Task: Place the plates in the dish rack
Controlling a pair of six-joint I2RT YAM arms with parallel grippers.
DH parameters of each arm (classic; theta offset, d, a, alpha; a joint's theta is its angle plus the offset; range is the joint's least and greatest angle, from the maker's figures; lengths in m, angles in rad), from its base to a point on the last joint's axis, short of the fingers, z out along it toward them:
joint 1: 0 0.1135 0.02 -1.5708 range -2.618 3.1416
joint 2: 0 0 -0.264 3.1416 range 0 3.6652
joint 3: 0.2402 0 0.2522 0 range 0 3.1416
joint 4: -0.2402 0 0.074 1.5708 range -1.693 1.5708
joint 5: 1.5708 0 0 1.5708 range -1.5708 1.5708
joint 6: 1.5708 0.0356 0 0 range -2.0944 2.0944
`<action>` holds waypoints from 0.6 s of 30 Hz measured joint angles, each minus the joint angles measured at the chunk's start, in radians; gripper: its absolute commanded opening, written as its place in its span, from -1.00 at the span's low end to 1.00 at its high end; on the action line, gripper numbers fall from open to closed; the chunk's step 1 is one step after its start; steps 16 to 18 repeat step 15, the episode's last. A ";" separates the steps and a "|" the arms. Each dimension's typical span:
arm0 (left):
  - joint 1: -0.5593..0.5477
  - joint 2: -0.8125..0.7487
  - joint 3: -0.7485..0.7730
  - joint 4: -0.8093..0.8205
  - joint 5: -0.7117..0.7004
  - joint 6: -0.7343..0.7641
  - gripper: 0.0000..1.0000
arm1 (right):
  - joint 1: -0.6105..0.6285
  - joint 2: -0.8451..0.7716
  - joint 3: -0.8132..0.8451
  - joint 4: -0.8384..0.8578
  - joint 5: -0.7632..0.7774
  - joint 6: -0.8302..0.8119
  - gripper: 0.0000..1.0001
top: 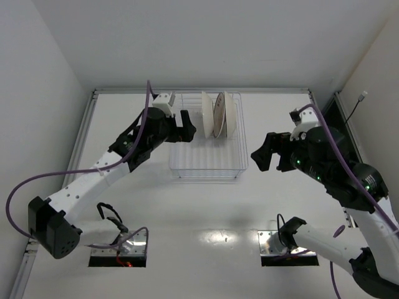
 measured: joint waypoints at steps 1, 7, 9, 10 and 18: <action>-0.007 -0.025 -0.033 0.001 -0.018 0.011 0.88 | 0.000 -0.025 -0.021 0.001 -0.002 0.017 0.98; -0.015 -0.217 -0.242 0.018 -0.112 0.051 0.90 | 0.000 -0.107 -0.087 -0.028 0.014 0.070 0.98; -0.015 -0.317 -0.319 0.033 -0.148 0.060 0.96 | 0.000 -0.107 -0.087 -0.049 0.047 0.073 0.98; -0.015 -0.377 -0.359 0.035 -0.167 0.061 0.96 | 0.000 -0.104 -0.087 -0.064 0.069 0.073 0.98; -0.050 -0.546 -0.446 0.075 -0.261 0.074 0.98 | 0.000 -0.089 -0.093 -0.114 0.181 0.049 0.98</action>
